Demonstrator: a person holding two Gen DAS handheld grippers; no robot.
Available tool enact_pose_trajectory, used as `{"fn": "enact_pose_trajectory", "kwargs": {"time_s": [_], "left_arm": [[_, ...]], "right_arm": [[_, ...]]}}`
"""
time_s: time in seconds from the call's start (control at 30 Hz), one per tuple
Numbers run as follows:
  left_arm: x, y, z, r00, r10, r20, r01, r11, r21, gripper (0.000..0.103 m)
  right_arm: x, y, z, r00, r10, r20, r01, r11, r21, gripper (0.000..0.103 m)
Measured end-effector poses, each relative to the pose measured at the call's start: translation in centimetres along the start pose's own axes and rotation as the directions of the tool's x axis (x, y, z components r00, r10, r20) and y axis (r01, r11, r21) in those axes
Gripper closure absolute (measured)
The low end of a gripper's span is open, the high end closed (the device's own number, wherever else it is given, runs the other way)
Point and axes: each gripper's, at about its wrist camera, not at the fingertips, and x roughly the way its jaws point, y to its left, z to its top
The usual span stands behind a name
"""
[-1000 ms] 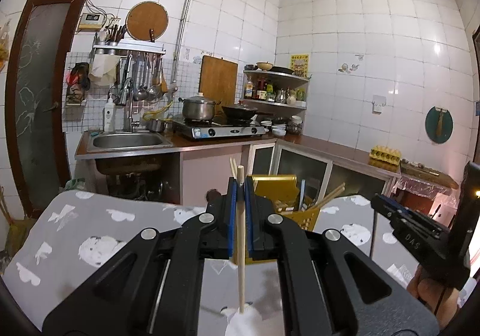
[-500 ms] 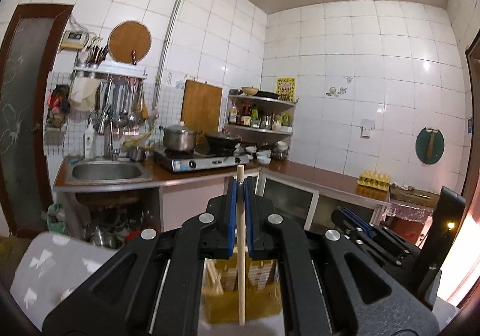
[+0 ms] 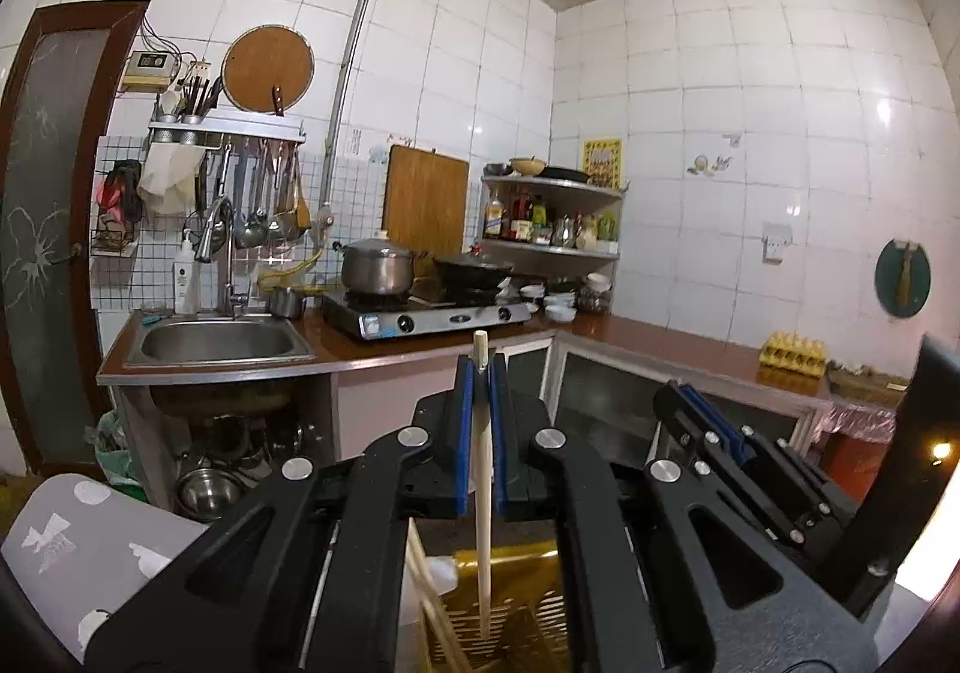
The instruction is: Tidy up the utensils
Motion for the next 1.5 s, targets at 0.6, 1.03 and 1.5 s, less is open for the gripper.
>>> {"fn": "enact_pose_trajectory", "kwargs": {"time_s": [0.6,1.03,1.5], "left_arm": [[-2.7,2.5,-2.2,0.995,0.057,-0.079,-0.057,0.998,-0.007,0.029],[-16.4,5.2,-0.8,0.992,0.101,-0.078,-0.1,0.995,0.012,0.005],[-28.3,4.5,-10.0,0.972,0.159,-0.171,-0.152,0.987,0.058,0.005]], "right_arm": [[-1.5,-2.6,-1.7,0.985,-0.022,-0.169,0.019,1.0,-0.023,0.052],[-15.1,-3.6,0.3,0.97,-0.056,-0.239,0.038,0.996,-0.077,0.02],[-28.2,-0.3,-5.4,0.95,-0.068,-0.304,0.043,0.995,-0.086,0.004]]}}
